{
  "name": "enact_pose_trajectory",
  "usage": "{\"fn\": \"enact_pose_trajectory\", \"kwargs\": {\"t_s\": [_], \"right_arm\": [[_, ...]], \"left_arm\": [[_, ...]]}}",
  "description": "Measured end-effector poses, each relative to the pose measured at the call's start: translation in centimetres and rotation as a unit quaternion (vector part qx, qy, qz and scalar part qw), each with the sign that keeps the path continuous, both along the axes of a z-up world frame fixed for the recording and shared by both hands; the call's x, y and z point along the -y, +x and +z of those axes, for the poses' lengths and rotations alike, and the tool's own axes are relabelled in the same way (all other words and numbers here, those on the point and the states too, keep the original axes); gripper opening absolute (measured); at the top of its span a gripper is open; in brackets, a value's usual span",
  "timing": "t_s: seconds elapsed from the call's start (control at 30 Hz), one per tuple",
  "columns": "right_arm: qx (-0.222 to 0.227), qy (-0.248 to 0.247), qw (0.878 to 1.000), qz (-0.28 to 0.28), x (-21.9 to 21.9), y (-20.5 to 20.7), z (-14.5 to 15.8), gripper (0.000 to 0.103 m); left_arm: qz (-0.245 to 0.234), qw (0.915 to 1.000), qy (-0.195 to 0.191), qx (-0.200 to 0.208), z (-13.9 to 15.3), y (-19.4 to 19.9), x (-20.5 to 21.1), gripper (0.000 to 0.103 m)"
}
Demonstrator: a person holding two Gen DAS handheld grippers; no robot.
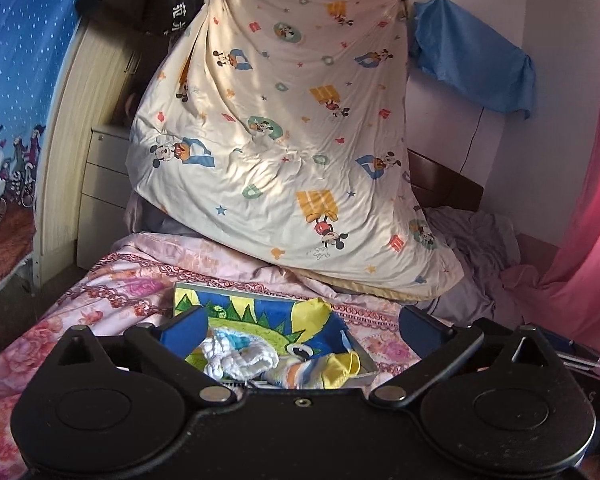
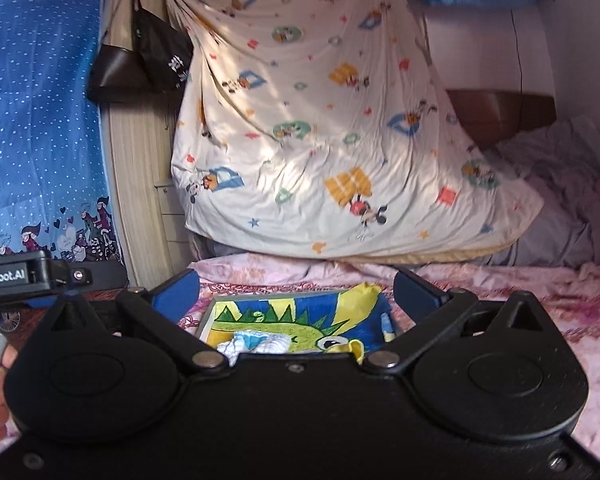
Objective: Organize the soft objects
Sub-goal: 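Open both tools to drop the cloths into the box and lift away, then move both tools back over the pile toward the burlap pouch and grey mask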
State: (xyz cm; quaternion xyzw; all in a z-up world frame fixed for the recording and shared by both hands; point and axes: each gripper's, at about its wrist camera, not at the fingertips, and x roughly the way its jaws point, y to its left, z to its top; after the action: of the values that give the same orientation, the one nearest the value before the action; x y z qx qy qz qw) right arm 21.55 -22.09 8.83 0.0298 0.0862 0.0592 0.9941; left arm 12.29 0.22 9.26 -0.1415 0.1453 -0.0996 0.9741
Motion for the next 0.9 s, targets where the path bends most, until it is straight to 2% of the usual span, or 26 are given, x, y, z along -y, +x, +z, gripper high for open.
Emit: {"fn": "enact_pose_trajectory", "kwargs": {"t_s": [0.17, 0.33, 0.63, 0.9], "right_arm": [[0.011, -0.006, 1.0, -0.009, 0.9, -2.8, -0.5, 0.102], [-0.003, -0.004, 1.0, -0.021, 2.4, -5.2, -1.9, 0.103], [-0.075, -0.001, 0.996, -0.042, 4.2, -5.5, -5.2, 0.103], [-0.126, -0.017, 0.991, -0.042, 4.1, -4.7, -8.2, 0.103]], "left_arm": [[0.002, 0.9998, 0.014, -0.013, -1.3, -2.9, 0.3, 0.102], [-0.011, 0.9989, 0.028, -0.035, -4.1, -4.4, 0.6, 0.102], [-0.059, 0.9932, 0.065, -0.076, -8.0, -4.5, 1.7, 0.102], [-0.071, 0.9871, 0.062, -0.129, -9.9, -3.6, 1.7, 0.102]]}}
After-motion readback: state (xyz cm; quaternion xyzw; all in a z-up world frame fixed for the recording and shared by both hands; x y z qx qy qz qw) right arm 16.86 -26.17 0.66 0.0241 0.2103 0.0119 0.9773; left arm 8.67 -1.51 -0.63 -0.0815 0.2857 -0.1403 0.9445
